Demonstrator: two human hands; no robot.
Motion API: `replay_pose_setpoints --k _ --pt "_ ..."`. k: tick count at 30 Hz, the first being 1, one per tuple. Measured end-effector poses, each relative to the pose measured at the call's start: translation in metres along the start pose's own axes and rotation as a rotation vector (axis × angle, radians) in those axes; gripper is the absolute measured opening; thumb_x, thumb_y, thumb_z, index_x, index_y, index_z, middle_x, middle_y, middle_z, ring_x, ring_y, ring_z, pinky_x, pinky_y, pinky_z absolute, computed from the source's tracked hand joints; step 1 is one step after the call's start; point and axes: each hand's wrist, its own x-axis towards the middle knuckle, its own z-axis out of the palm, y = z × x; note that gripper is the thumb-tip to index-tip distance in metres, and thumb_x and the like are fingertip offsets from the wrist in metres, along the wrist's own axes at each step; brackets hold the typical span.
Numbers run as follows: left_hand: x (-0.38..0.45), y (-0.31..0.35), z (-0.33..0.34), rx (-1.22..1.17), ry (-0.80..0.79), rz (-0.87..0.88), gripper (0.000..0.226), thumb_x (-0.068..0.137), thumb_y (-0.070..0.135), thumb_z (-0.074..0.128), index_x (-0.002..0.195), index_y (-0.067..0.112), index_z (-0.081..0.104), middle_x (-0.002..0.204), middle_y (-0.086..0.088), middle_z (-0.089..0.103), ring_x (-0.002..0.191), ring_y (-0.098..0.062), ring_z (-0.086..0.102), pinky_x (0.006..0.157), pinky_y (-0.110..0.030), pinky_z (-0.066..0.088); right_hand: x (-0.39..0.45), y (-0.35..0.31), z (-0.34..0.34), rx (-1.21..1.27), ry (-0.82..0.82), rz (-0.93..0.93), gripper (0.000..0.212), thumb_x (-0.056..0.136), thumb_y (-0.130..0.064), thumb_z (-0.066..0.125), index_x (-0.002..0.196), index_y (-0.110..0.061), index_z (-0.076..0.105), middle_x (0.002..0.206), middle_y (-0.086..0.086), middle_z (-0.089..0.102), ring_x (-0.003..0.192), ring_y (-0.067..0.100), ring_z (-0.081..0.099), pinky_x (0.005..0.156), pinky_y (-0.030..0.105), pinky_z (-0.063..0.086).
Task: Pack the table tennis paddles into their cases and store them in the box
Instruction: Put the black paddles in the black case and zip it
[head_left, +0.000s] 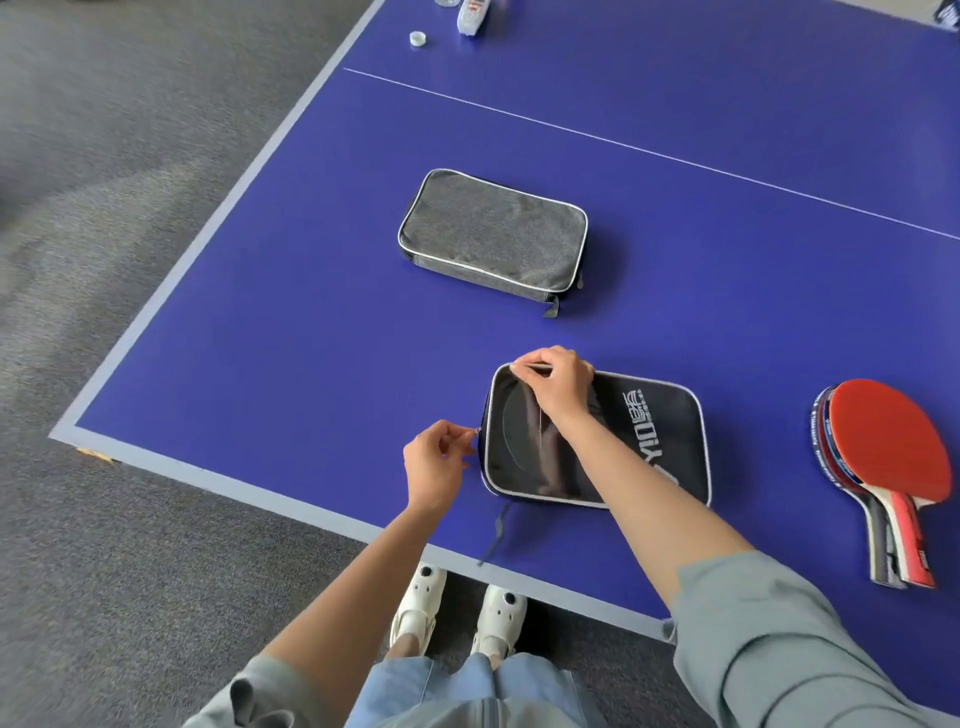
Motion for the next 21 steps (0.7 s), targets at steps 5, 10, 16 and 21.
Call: replay_pose_setpoints --k 5,10,16,21 --pt "0.0 0.0 -0.003 -0.034 0.102 -0.053 0.01 0.088 0.012 0.062 0.082 0.01 0.069 0.073 -0.001 0.068 0.071 -0.02 0.066 0.071 -0.031 0.054 -0.002 0.002 0.001 -0.045 0.127 0.165 0.017 0.087 -0.032 0.063 0.091 -0.017 0.072 0.103 0.003 0.069 0.102 0.023 0.057 0.091 0.035 0.028" --pt "0.0 0.001 -0.007 0.039 0.061 0.005 0.013 0.089 0.007 0.06 0.079 0.008 0.068 0.075 -0.002 0.069 0.072 -0.021 0.065 0.073 -0.03 0.052 -0.001 0.009 -0.009 -0.046 0.124 0.207 0.018 0.092 -0.027 0.057 0.095 -0.016 0.07 0.106 0.005 0.069 0.104 0.024 0.056 0.094 0.037 0.031" --pt "-0.011 -0.01 -0.006 0.006 0.058 -0.041 0.014 0.089 0.013 0.062 0.076 0.01 0.066 0.072 -0.005 0.068 0.065 -0.02 0.063 0.062 -0.029 0.054 0.001 0.007 -0.016 -0.053 0.095 0.206 0.018 0.093 -0.028 0.056 0.099 -0.017 0.069 0.109 0.004 0.068 0.106 0.023 0.056 0.096 0.037 0.03" --pt "-0.006 0.004 -0.001 -0.043 0.026 -0.112 0.01 0.086 0.023 0.06 0.088 0.014 0.065 0.09 -0.001 0.068 0.075 -0.012 0.062 0.06 -0.021 0.051 -0.026 0.018 -0.044 0.022 -0.027 0.006 0.031 0.086 -0.016 0.064 0.117 -0.015 0.063 0.121 0.005 0.062 0.116 0.023 0.052 0.104 0.033 0.036"
